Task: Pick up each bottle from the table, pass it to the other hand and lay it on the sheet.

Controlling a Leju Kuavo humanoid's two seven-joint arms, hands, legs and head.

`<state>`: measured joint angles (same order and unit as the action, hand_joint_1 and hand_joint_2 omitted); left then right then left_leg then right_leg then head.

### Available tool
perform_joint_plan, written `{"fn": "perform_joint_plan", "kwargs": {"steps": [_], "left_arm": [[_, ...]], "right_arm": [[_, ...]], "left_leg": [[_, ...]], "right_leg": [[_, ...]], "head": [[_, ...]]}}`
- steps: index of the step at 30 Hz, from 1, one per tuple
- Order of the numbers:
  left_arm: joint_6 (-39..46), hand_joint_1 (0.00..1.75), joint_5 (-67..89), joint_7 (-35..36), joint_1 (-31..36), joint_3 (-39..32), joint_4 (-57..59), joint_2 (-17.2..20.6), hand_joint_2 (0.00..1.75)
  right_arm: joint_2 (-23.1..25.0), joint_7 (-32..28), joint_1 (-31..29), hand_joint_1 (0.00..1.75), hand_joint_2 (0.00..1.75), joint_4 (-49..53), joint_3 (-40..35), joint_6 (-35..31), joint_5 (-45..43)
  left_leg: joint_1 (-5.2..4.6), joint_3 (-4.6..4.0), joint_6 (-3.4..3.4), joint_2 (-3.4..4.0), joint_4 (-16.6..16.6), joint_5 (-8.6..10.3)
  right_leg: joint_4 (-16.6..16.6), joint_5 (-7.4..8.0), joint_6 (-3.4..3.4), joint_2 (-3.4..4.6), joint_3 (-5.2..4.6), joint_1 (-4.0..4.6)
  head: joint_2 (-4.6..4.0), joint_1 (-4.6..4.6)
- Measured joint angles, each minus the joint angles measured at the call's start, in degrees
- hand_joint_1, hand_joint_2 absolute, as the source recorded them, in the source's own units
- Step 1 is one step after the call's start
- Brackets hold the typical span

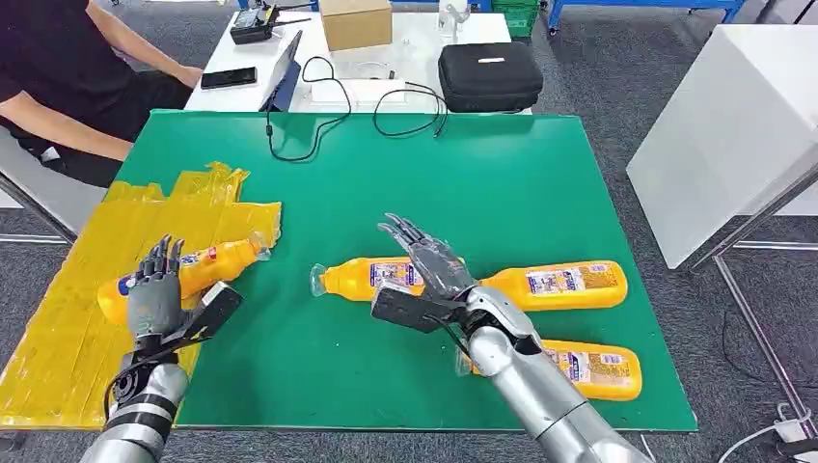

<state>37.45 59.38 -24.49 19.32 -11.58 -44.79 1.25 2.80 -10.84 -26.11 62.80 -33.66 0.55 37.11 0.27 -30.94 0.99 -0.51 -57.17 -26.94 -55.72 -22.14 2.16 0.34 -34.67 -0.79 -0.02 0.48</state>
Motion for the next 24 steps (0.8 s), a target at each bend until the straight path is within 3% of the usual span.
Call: {"fn": "perform_joint_plan", "kwargs": {"steps": [4, 10, 15, 24], "left_arm": [[-5.6, 0.00, -12.2, -5.3, -1.5, -2.0, -6.7, -1.7, 0.00], [-15.1, 0.00, -21.7, -6.4, -5.1, -3.5, -23.4, -5.5, 0.00], [-16.3, 0.00, -22.3, -6.5, -7.2, -3.5, -31.8, -7.5, 0.00], [-16.9, 0.00, -23.0, -7.2, -8.8, -3.1, -36.9, -8.9, 0.00]], "right_arm": [[1.1, 1.6, -1.4, 0.00, 1.75, -3.3, -0.1, -0.2, 1.7], [4.2, 4.8, -5.8, 0.00, 1.75, -14.0, -0.4, -2.2, 6.2], [5.8, 5.7, -7.4, 0.00, 1.75, -19.3, -0.6, -3.0, 7.3], [6.8, 6.8, -8.3, 0.00, 1.75, -22.5, -0.6, -3.0, 8.6]], "left_leg": [[0.00, -0.05, 0.00, 0.03, 0.0, 0.00], [0.00, -0.12, 0.00, -0.01, 0.0, 0.00], [0.00, -0.14, 0.00, 0.01, 0.0, 0.00], [0.00, -0.16, 0.00, 0.02, 0.0, 0.00]], "right_leg": [[0.0, 0.00, 0.00, 0.01, -0.06, -0.01], [0.0, 0.00, 0.00, -0.01, -0.12, -0.01], [0.0, 0.00, 0.00, 0.00, -0.16, -0.01], [0.0, 0.00, 0.00, 0.01, -0.18, 0.00]], "head": [[0.00, 0.00], [0.00, 0.02], [0.00, -0.02], [0.00, 0.00]]}}
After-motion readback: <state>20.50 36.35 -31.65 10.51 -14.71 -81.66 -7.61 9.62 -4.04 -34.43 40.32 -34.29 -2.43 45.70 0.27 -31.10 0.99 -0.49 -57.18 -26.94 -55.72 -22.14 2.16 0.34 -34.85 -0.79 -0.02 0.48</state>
